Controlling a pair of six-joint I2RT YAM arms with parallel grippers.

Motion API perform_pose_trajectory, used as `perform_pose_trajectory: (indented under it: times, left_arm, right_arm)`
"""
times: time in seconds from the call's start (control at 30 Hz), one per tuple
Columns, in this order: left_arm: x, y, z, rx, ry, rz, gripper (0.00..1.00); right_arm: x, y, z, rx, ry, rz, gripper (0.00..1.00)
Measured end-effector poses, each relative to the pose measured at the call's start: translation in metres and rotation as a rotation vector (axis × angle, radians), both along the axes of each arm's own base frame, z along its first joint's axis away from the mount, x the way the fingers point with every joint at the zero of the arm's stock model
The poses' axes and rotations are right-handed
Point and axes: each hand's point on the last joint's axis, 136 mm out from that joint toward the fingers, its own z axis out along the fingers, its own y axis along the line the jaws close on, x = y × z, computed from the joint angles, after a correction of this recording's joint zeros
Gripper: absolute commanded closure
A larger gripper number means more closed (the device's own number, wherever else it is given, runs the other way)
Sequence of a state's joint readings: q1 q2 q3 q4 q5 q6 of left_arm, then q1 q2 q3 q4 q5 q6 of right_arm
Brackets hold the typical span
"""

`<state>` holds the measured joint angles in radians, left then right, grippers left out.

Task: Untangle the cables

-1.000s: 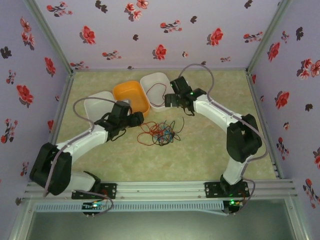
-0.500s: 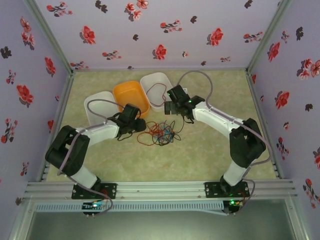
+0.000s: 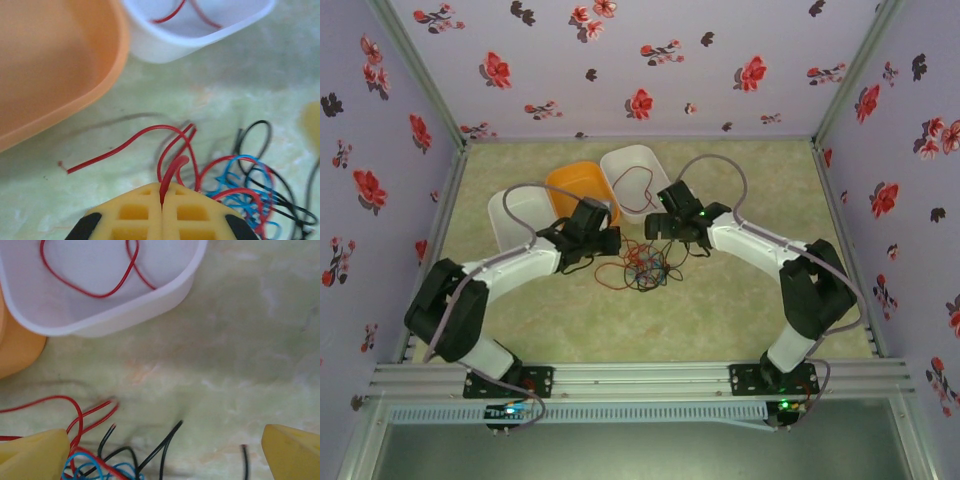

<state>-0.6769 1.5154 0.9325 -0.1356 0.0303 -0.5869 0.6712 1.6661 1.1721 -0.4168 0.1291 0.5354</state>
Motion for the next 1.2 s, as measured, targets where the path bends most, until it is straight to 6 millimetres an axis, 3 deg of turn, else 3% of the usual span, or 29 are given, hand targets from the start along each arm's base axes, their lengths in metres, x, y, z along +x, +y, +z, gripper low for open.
perform_pose_trajectory:
  times: [0.1,0.23,0.43,0.73,1.03,1.2]
  left_arm:
    - [-0.001,-0.005,0.025,-0.022,-0.056,-0.031,1.00]
    - [-0.005,-0.008,0.044,-0.044,-0.094,-0.065,1.00]
    - [-0.015,-0.005,0.067,-0.049,-0.137,-0.121,1.00]
    - [-0.028,0.005,0.143,-0.102,-0.327,-0.172,1.00]
    - [-0.033,0.023,0.215,-0.102,-0.548,-0.166,1.00]
    - [-0.030,0.028,0.245,-0.080,-0.643,-0.160,1.00]
  right_arm:
    - [-0.009,0.011,-0.005,0.028,0.020,0.040,0.01]
    - [-0.016,0.022,-0.015,0.053,0.047,0.069,0.01]
    - [-0.019,0.018,-0.048,0.023,0.120,0.038,0.01]
    - [-0.035,-0.013,-0.084,-0.019,0.190,-0.051,0.01]
    - [-0.039,-0.039,-0.084,-0.044,0.156,-0.127,0.01]
    - [-0.044,-0.055,-0.083,-0.082,0.149,-0.159,0.01]
